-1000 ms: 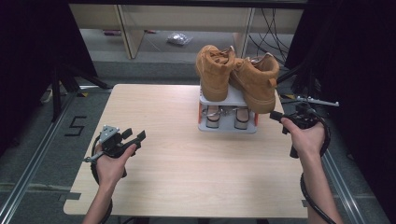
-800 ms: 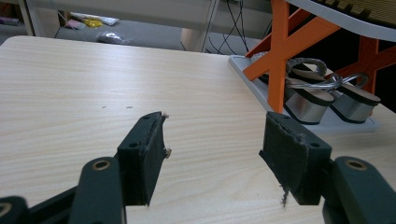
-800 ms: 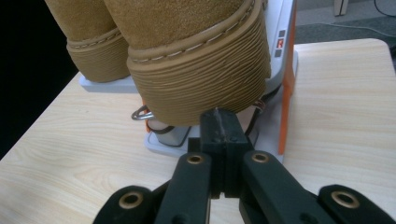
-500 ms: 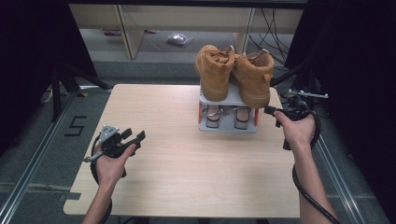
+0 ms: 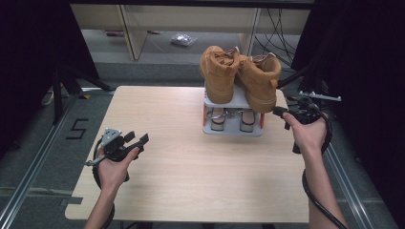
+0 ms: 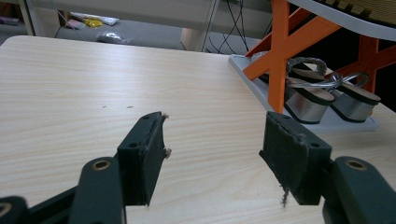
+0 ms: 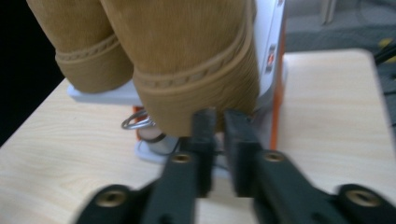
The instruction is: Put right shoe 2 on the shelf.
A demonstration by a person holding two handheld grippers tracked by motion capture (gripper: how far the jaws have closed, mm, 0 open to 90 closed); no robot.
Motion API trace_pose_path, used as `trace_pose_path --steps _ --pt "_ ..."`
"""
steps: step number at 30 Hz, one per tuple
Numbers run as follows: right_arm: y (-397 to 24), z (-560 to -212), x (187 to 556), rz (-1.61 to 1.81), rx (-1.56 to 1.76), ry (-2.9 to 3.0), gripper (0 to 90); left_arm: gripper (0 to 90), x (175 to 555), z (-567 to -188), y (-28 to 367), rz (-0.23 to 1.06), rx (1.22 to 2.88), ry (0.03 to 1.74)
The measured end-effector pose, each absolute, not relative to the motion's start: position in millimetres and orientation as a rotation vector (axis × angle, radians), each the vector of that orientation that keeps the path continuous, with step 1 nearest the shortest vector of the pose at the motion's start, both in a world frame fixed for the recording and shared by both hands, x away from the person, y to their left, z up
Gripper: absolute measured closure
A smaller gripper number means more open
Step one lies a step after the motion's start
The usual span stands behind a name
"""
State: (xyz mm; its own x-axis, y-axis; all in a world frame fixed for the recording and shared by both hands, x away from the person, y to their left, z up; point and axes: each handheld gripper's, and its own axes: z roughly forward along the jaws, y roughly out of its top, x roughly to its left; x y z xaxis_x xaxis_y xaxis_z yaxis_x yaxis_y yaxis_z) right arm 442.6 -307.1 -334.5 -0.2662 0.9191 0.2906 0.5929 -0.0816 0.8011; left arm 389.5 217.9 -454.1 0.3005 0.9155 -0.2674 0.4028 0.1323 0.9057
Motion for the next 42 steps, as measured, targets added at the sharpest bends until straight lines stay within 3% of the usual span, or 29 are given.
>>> trace_pose_path --steps 1,2,4,14,25,31,42 --pt "-307 -332 444 1.281 1.578 1.839 59.9 38.0 389 -454 217 0.585 1.466 1.285" --pt "-307 -332 444 1.281 1.578 1.839 59.9 38.0 389 -454 217 0.585 1.466 1.285" --pt "-299 -333 447 1.278 1.568 1.848 47.4 38.0 389 -454 217 0.585 1.467 1.283" --pt "-281 -347 457 1.202 1.546 1.842 22.3 38.0 389 -454 219 0.582 1.465 1.289" --pt "-276 -360 465 1.172 1.521 1.884 18.3 37.9 389 -454 218 0.577 1.462 1.287" --pt "-268 -362 473 1.138 1.521 1.871 11.5 37.8 390 -454 219 0.581 1.463 1.283" --pt "-263 -360 476 1.122 1.541 1.855 12.3 37.8 389 -453 220 0.583 1.462 1.286"
